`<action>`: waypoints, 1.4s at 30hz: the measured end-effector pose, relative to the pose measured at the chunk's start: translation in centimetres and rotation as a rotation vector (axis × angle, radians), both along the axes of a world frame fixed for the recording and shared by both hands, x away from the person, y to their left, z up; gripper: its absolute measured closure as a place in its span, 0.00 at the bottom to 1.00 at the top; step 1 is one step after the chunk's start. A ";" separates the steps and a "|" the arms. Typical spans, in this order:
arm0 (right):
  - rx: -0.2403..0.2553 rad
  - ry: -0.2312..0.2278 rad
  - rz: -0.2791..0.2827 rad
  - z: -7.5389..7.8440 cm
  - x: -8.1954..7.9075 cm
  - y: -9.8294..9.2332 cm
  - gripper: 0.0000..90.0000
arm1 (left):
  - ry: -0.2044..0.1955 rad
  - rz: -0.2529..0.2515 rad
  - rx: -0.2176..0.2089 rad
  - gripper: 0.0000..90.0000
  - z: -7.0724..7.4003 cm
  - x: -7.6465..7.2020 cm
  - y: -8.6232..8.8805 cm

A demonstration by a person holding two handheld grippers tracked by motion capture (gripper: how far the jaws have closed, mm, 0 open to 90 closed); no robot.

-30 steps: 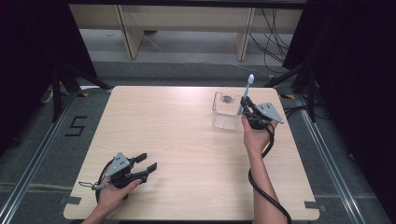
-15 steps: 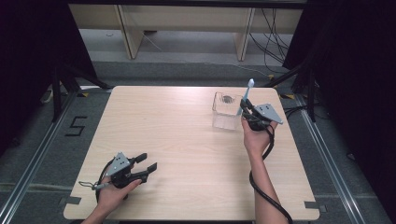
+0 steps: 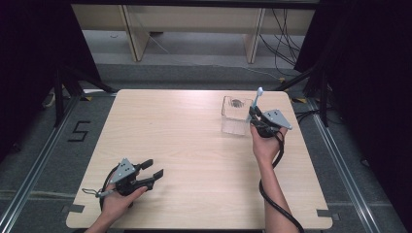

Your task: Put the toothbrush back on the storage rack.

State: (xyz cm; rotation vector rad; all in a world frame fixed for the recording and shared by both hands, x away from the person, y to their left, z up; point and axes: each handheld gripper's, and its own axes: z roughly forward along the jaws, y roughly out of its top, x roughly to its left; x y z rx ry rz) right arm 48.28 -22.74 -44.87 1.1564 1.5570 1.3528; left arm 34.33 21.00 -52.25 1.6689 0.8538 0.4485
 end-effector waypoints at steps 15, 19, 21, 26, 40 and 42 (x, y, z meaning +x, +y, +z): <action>-0.014 0.036 -0.010 -0.7 0.0 0.0 0.87 | 0.002 0.001 0.002 0.41 0.0 0.0 0.0; -0.003 0.044 -0.019 -0.9 0.0 0.0 0.87 | 0.001 0.001 0.001 0.41 0.0 0.0 0.0; -0.012 0.031 -0.012 -1.0 0.1 -0.1 0.87 | 0.001 0.001 0.000 0.41 0.0 0.0 0.0; -0.016 0.039 -0.016 -1.1 0.1 -0.2 0.87 | 0.002 0.001 0.001 0.41 0.0 0.0 0.0; -0.015 0.062 -0.023 -1.5 0.1 0.0 0.87 | 0.003 0.002 -0.002 0.41 0.0 0.0 0.0; -0.040 0.050 -0.019 -1.6 0.2 -0.2 0.87 | 0.001 0.001 -0.002 0.41 0.0 0.0 0.0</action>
